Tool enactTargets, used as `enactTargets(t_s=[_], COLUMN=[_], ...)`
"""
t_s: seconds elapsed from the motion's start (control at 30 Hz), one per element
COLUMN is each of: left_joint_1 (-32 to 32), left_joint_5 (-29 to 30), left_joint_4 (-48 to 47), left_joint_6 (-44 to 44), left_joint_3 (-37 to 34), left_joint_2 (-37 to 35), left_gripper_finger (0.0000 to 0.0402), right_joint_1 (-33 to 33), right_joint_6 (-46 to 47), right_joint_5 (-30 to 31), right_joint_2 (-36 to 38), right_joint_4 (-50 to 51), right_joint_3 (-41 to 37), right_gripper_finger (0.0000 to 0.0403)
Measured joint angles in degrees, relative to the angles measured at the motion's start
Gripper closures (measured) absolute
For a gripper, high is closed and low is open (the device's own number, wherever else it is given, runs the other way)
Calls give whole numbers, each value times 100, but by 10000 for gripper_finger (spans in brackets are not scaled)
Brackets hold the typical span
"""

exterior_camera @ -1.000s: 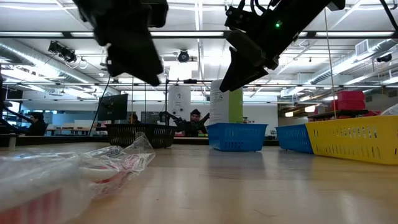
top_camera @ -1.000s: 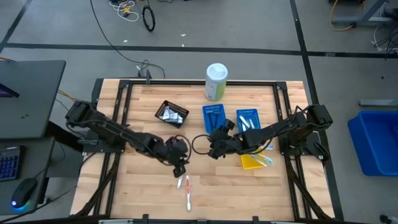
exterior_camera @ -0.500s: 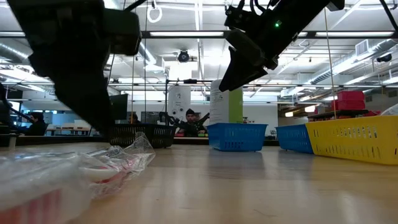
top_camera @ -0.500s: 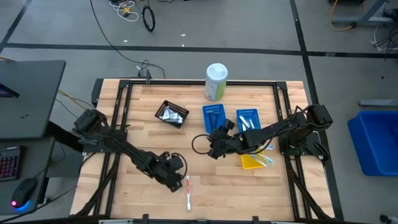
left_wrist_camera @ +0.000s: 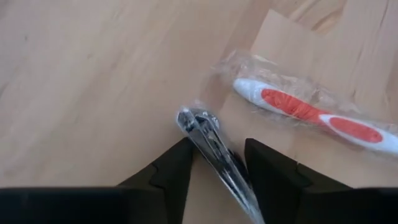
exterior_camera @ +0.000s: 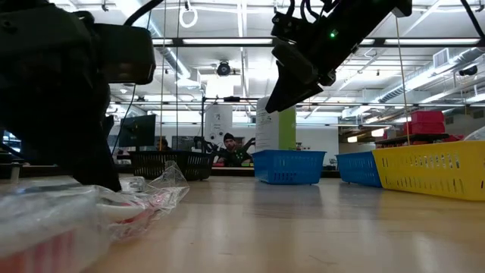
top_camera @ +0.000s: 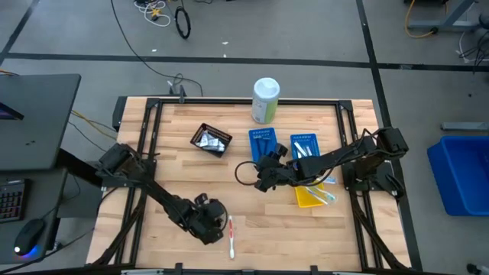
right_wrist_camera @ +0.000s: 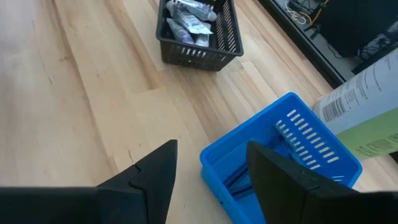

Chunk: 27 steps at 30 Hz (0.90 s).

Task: Pick & Place Travel size toiletries
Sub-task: Put the nail cutter into the right blue basket

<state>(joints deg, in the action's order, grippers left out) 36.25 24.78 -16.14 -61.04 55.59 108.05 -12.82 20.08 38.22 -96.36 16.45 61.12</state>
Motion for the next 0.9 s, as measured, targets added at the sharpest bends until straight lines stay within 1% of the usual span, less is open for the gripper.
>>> enactTargets(t_s=[0.13,0.27,0.33,0.4,0.53,0.6,0.7,0.8,0.9], left_joint_1=[-18,-70,-149,-259,-512,-637,-801,-915,-994], left_joint_5=[-26,91,109,182,317,410,434,409,406], left_joint_4=[-416,-956,-1367,-1825,-2329,-2444,-2320,-2307,-2285], left_joint_6=[342,443,611,840,1322,1628,2228,2561,2759], left_joint_3=[192,526,737,977,1544,1708,1998,2130,2226], left_joint_2=[21,39,60,75,46,56,47,46,46], left_gripper_finger=[290,348,364,364,364,364,358,358,362], right_joint_1=[0,2,2,2,4,-7,-49,-76,-81], right_joint_6=[0,-65,-357,-809,-1515,-1729,-1915,-1951,-1950], right_joint_5=[-101,-794,-1190,-1720,-2993,-3409,-3530,-3528,-3389], right_joint_2=[0,-26,-98,-214,-568,-772,-1017,-1104,-1109], right_joint_4=[-8,-185,-410,-736,-1537,-1993,-2445,-2455,-2450], right_joint_3=[0,0,0,0,0,0,0,0,0], right_gripper_finger=[199,201,202,201,197,195,191,188,187])
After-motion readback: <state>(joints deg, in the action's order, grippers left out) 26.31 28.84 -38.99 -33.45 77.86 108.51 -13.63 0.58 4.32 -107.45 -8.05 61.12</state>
